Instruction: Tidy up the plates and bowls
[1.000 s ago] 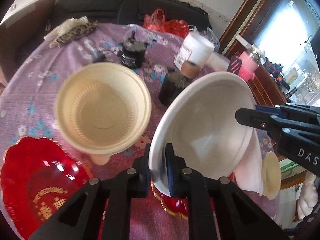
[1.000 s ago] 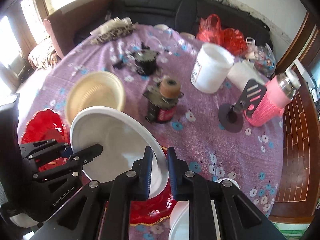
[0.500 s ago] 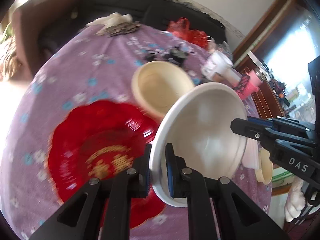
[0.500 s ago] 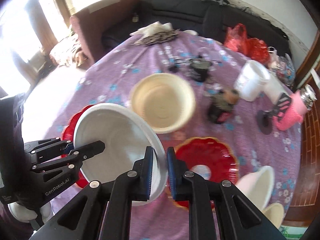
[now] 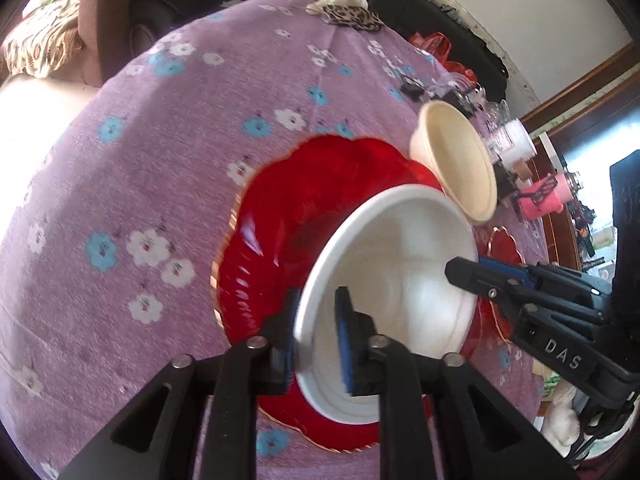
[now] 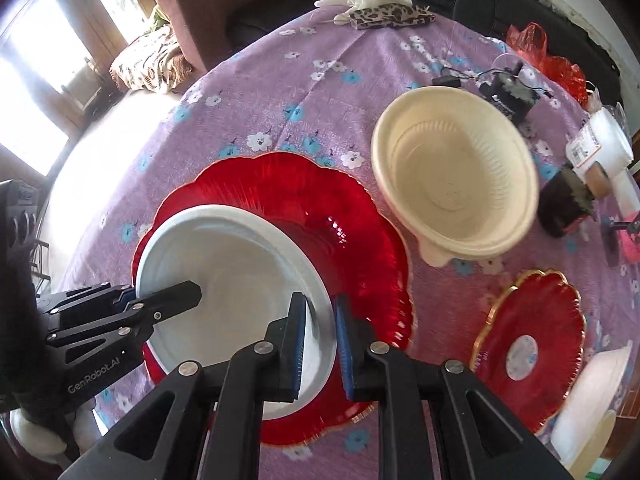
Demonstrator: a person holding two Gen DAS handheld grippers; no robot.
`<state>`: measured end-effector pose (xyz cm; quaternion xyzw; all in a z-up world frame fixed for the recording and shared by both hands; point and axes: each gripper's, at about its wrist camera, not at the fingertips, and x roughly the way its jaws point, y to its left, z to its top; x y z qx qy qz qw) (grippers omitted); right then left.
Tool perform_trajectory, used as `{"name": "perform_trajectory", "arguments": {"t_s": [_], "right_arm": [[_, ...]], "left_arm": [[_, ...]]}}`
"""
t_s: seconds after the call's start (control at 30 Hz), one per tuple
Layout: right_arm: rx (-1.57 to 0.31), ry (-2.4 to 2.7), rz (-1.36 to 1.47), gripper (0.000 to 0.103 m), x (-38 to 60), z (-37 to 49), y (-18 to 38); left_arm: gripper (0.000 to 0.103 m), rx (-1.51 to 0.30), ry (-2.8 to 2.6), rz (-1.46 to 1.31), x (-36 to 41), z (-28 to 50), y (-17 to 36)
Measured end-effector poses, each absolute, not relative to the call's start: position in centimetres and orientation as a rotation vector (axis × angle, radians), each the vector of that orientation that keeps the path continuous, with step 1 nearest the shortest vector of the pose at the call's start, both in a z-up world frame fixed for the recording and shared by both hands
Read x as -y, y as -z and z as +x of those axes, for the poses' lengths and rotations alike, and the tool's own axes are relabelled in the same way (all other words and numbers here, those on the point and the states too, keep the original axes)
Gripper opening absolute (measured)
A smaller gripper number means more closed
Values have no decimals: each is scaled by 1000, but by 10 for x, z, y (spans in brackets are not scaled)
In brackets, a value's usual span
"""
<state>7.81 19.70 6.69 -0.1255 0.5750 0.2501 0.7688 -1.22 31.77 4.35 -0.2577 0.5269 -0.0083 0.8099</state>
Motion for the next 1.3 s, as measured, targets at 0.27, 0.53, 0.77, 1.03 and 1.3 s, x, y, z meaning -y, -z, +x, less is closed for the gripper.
{"name": "perform_trajectory", "arguments": {"t_s": [0.27, 0.53, 0.77, 1.03, 1.3], "right_arm": [[-1141, -520, -252, 55, -194, 73, -82], [-975, -469, -80, 55, -114, 35, -114], [-963, -354, 85, 57, -11, -3, -95], [-994, -275, 206, 57, 54, -35, -64], [-990, -113, 431, 56, 84, -20, -25]], "left_arm": [[45, -1064, 62, -586, -329, -17, -53], [68, -932, 27, -517, -322, -56, -85], [69, -890, 86, -420, -282, -75, -99], [69, -960, 249, -330, -195, -64, -93], [68, -997, 282, -334, -149, -46, -84]]}}
